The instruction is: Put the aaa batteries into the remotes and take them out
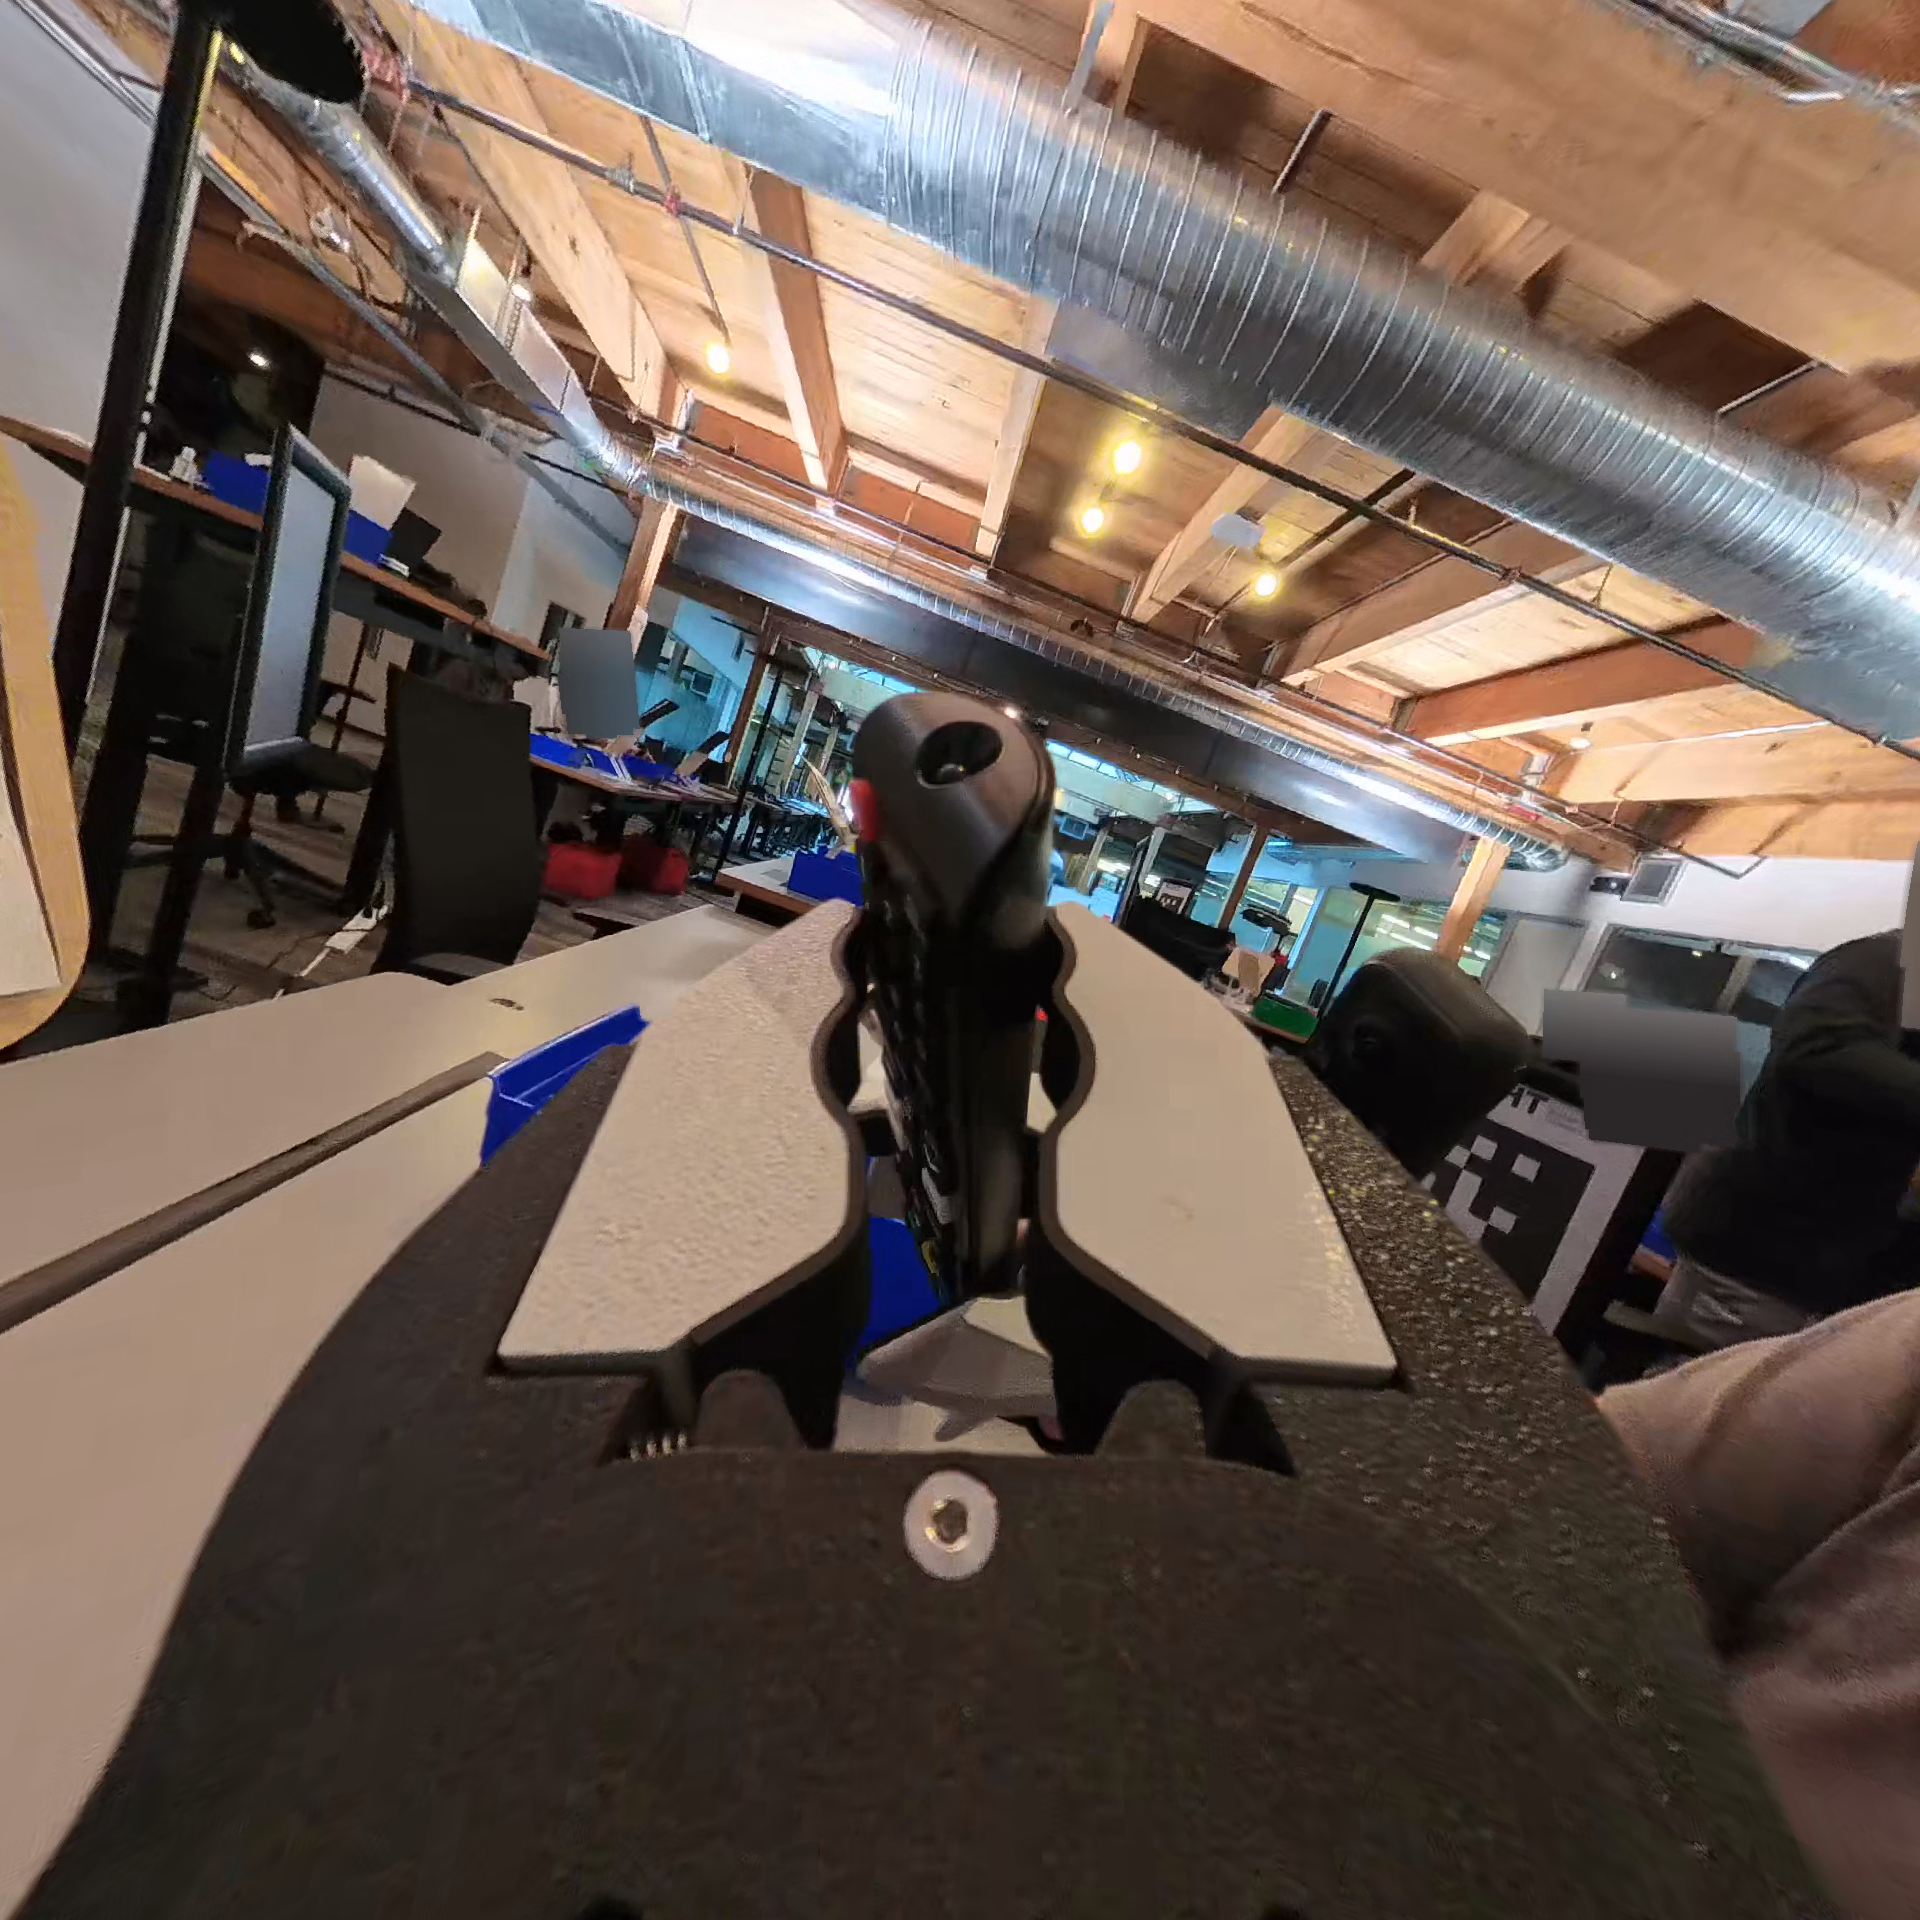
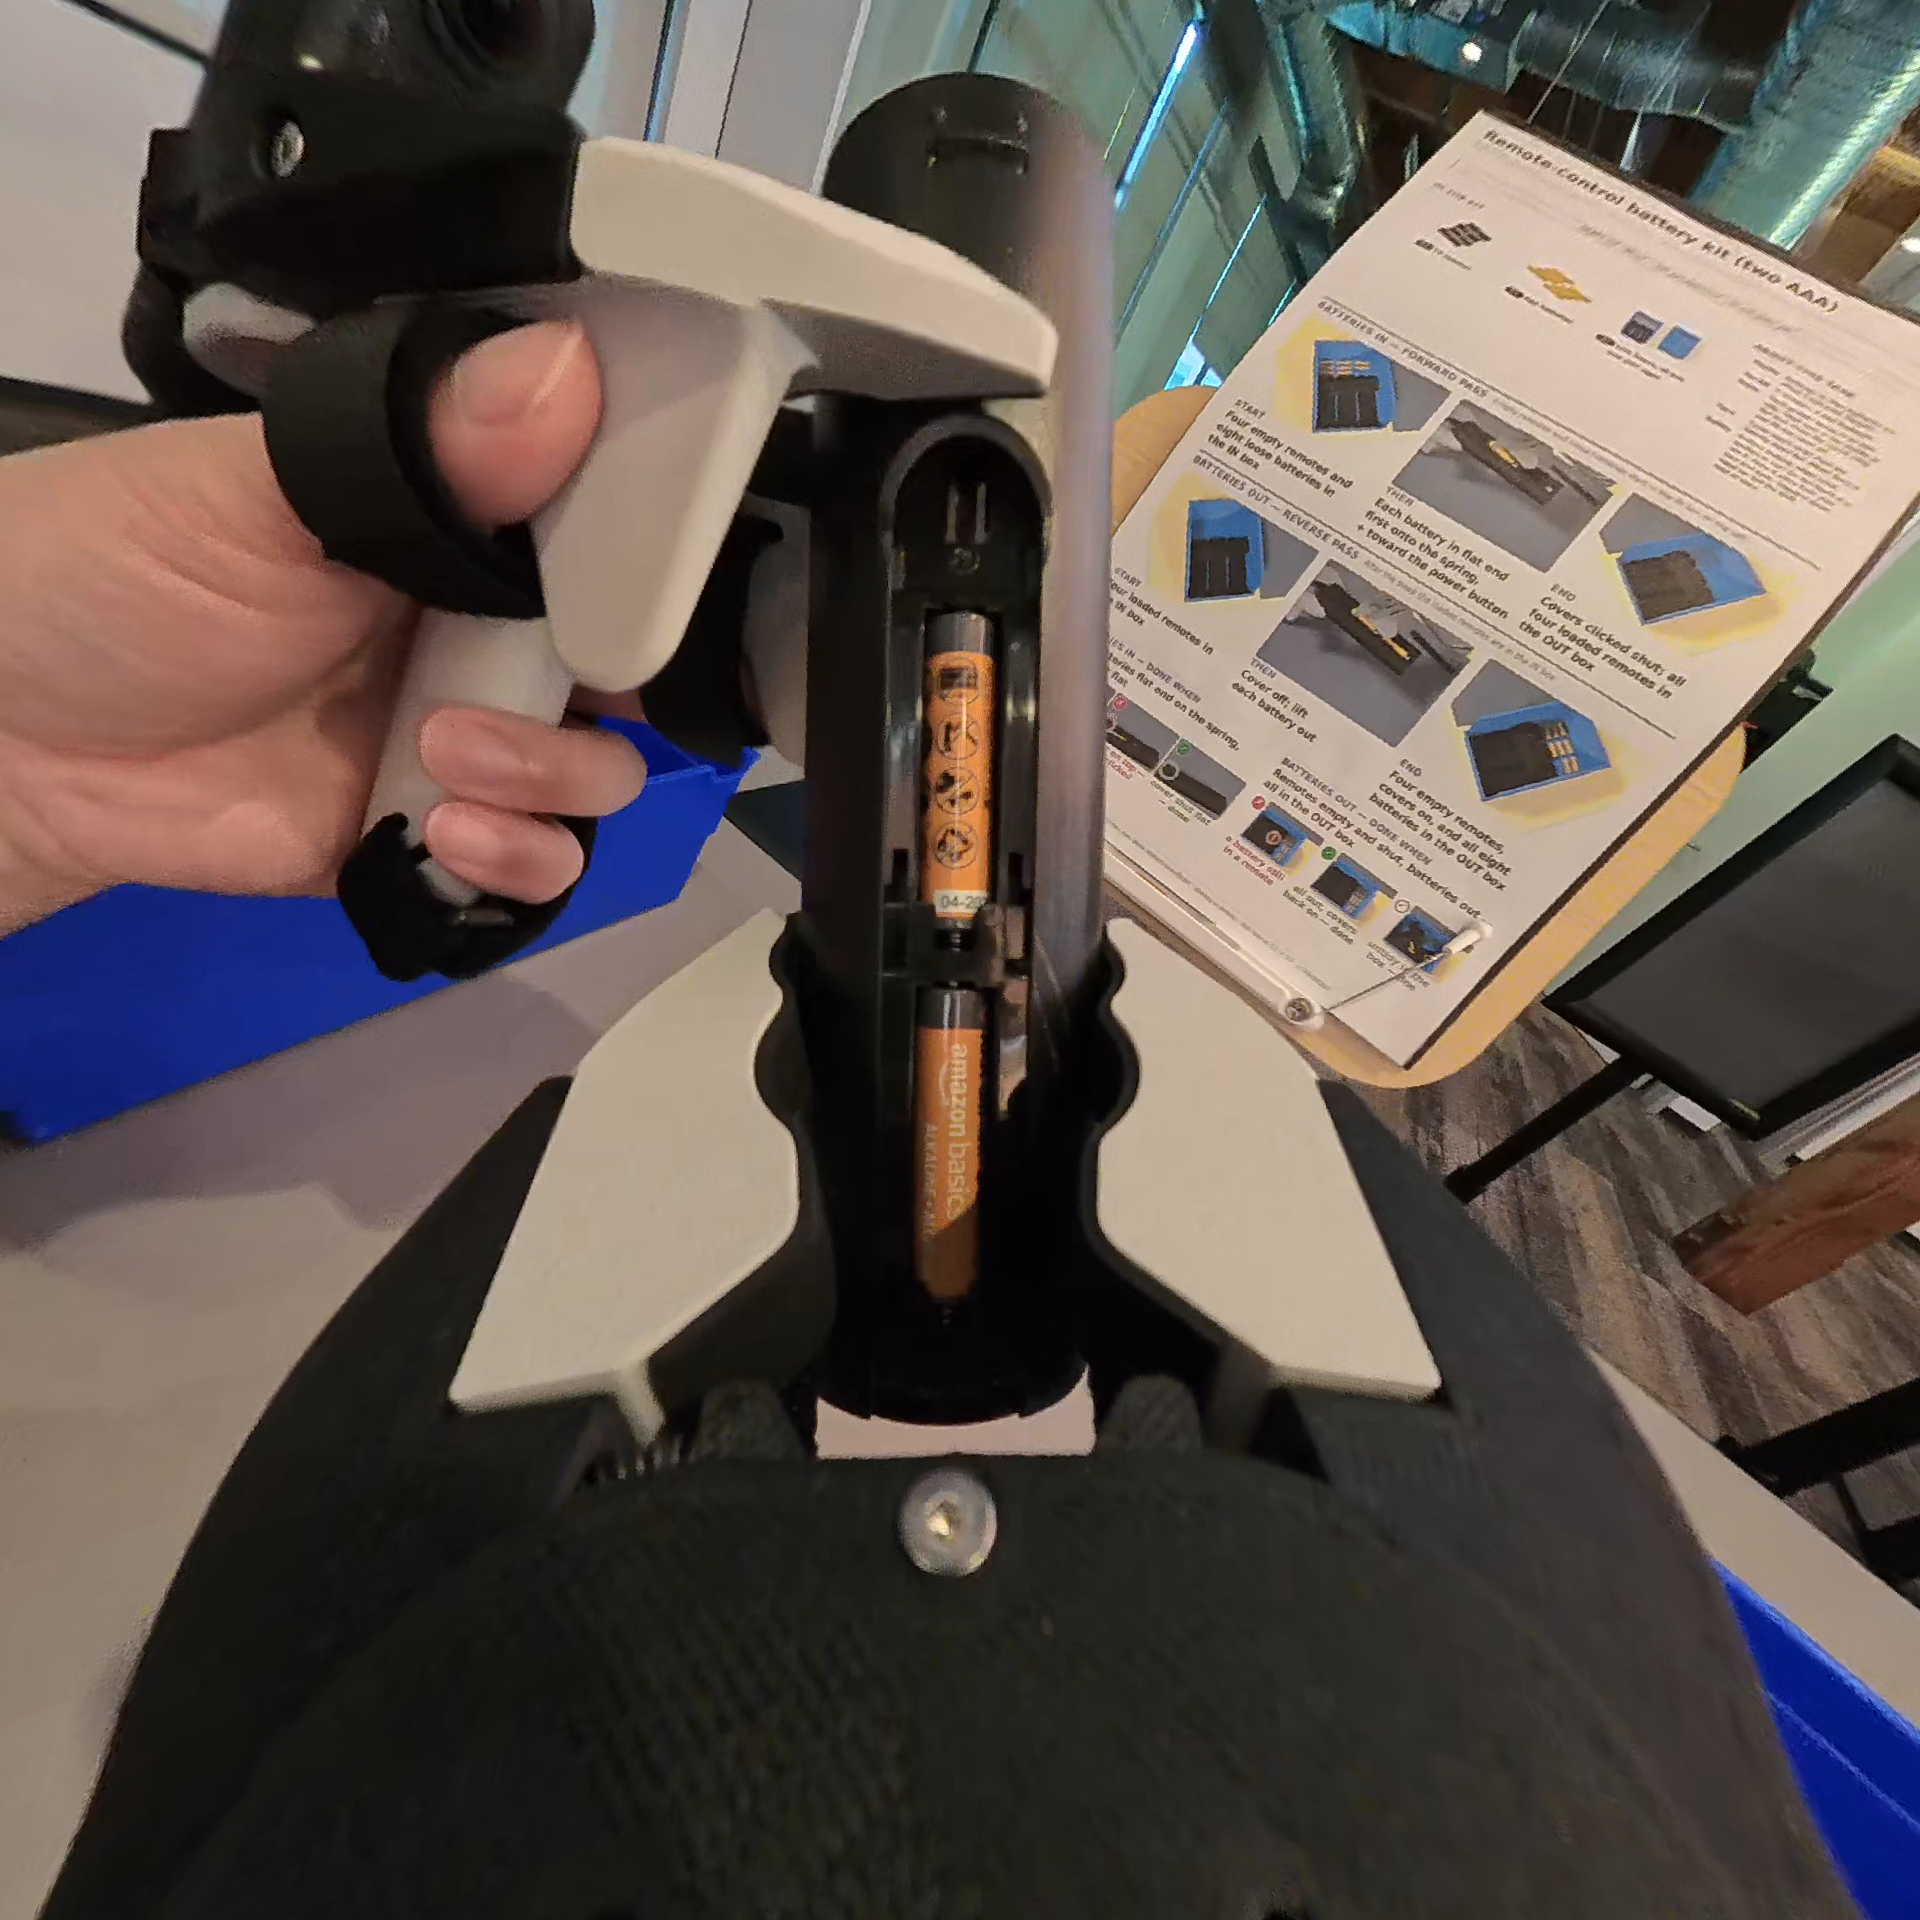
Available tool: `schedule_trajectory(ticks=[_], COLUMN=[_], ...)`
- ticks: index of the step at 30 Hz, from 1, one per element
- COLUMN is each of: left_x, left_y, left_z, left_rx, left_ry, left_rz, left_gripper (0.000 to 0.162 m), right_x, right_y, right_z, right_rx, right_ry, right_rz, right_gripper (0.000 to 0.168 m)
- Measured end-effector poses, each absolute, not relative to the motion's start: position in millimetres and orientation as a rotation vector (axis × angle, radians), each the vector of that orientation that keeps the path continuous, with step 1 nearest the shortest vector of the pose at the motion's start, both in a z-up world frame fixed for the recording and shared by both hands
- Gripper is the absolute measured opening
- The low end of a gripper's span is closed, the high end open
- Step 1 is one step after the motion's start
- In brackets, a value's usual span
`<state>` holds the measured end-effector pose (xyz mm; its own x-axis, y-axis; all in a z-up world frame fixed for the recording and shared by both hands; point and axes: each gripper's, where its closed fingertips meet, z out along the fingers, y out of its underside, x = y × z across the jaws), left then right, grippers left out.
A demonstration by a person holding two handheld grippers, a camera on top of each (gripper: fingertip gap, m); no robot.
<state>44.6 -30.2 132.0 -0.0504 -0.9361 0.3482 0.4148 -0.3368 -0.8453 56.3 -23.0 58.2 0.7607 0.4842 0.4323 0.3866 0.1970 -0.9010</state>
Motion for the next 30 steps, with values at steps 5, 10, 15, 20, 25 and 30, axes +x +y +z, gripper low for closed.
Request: schedule_trajectory(ticks=[5,10,15,20,25,30], left_x=[45,43,37,39,45,51], left_y=[-23,-20,-11,-9,-8,-9], left_z=[125,124,120,118,119,118], left_rx=[-1.199,-1.201,-1.224,-1.238,-1.206,-1.186], left_ry=[0.655,0.621,0.61,0.614,0.56,0.54], left_rz=[-1.593,-1.585,-1.502,-1.406,-1.349,-1.314], left_gripper=[0.029,0.025,0.024,0.025,0.025,0.024], right_x=[54,58,94,77,51,55], right_y=[-17,-11,-11,-13,-10,2], right_z=[51,53,35,3,19,37], right_rx=[-1.429,-1.434,-1.494,-1.513,-1.44,-1.378], right_ry=[-0.741,-0.617,-0.095,0.215,0.273,0.333], right_rz=[0.131,0.249,0.787,1.47,1.585,1.543], right_gripper=[0.052,0.069,0.097,0.096,0.098,0.097])
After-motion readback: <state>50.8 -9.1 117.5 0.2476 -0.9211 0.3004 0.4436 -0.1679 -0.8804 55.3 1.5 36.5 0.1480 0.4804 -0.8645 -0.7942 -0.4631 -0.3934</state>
